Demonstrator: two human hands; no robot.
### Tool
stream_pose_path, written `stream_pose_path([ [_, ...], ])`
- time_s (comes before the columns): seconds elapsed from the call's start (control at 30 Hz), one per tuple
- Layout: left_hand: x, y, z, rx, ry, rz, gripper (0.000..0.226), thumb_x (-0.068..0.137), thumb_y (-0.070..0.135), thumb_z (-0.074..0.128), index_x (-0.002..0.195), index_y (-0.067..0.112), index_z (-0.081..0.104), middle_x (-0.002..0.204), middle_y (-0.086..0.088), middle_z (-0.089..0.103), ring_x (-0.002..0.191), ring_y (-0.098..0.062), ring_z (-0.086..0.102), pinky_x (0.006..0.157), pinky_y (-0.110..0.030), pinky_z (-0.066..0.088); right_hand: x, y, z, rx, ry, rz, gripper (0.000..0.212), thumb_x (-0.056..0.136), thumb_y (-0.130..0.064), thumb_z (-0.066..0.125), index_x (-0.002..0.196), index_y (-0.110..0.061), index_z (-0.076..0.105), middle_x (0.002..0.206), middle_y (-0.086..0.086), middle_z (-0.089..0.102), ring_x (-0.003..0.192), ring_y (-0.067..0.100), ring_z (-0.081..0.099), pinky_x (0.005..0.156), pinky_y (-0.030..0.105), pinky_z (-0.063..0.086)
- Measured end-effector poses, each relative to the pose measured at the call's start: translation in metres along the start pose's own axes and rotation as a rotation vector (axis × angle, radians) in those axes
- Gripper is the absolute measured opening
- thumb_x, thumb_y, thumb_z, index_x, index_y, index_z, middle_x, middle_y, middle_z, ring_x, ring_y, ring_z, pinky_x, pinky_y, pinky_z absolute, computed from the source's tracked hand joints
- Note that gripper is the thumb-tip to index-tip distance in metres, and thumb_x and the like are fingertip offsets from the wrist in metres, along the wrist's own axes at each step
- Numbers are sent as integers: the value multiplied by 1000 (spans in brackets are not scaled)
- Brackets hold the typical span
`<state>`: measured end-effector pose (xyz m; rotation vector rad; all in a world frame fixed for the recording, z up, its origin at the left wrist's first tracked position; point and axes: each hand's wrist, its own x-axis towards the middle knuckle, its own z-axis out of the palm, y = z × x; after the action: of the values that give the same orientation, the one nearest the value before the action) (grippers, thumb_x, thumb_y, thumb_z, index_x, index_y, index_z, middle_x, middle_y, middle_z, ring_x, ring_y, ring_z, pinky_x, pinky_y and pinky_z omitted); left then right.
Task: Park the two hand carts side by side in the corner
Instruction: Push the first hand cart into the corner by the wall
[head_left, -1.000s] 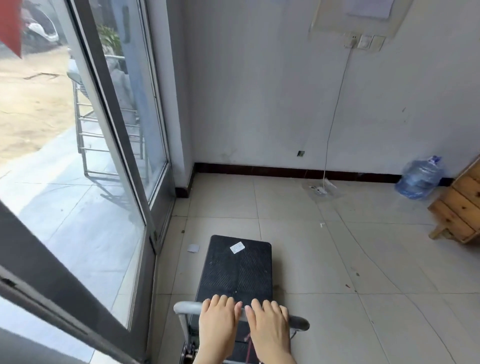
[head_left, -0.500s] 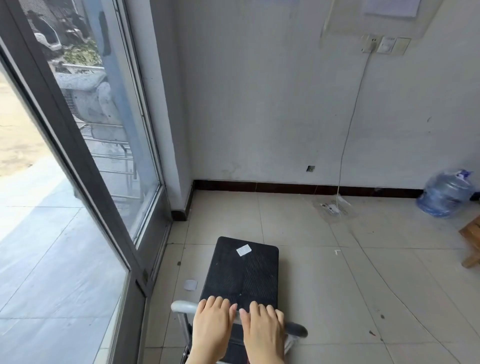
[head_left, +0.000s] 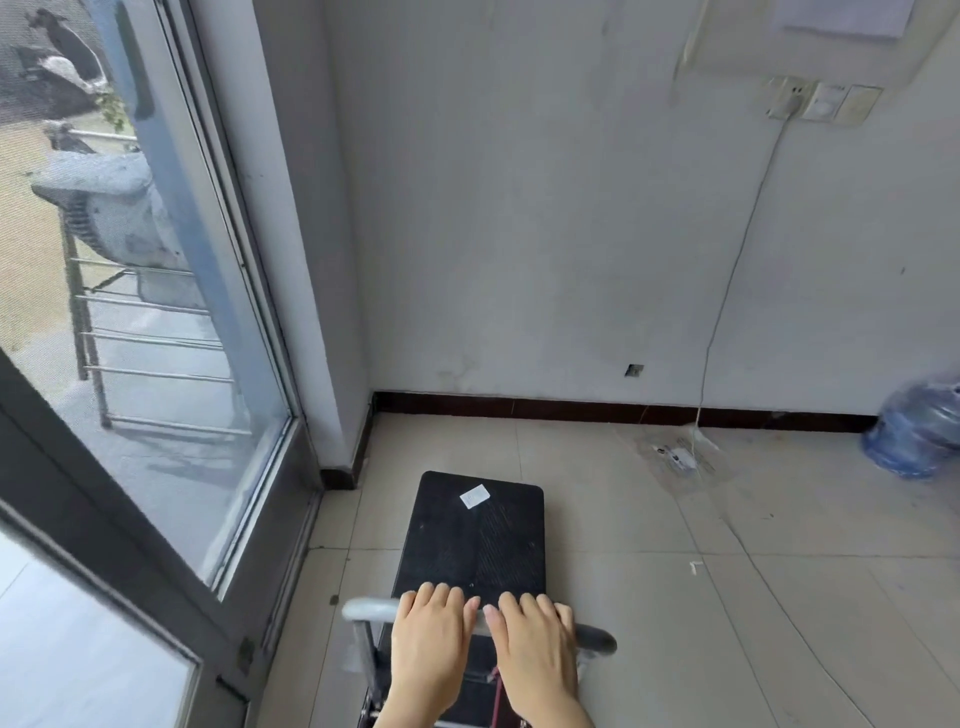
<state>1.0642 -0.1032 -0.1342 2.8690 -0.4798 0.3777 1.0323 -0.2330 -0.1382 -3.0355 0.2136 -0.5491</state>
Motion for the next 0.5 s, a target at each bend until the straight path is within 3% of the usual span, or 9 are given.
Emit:
stream_pose_path([
  [0.2,85,-30,34,14,113,41,67,101,39,11,50,23,52,50,7,51,49,-16,51,59,-31,35,84,-9,33,-37,43,27,49,94,-43,27,58,-24,55,49,-4,48,49,19,50,60,33,30],
  [0.3,128,-47,45,40,102,50,61,98,39,20,49,22,53,50,6,53,49,-16,52,62,-33,30,125,-17,49,-46,47,44,43,89,-44,35,56,-23,55,48,-4,48,48,19,50,59,33,28],
  [0.43,178,-70,52,42,94,56,43,86,38,36,50,22,54,51,7,52,49,-17,53,60,-29,38,173,-28,71,-64,3,39,49,92,-45,28,56,-25,55,48,-5,49,48,18,51,55,33,38],
  [0.5,202,-80,60,25,124,57,51,93,35,31,50,20,52,50,4,50,48,-19,52,61,-34,30,199,-31,76,-57,-38,70,44,87,-45,35,56,-24,57,48,-4,50,48,19,52,59,34,31],
])
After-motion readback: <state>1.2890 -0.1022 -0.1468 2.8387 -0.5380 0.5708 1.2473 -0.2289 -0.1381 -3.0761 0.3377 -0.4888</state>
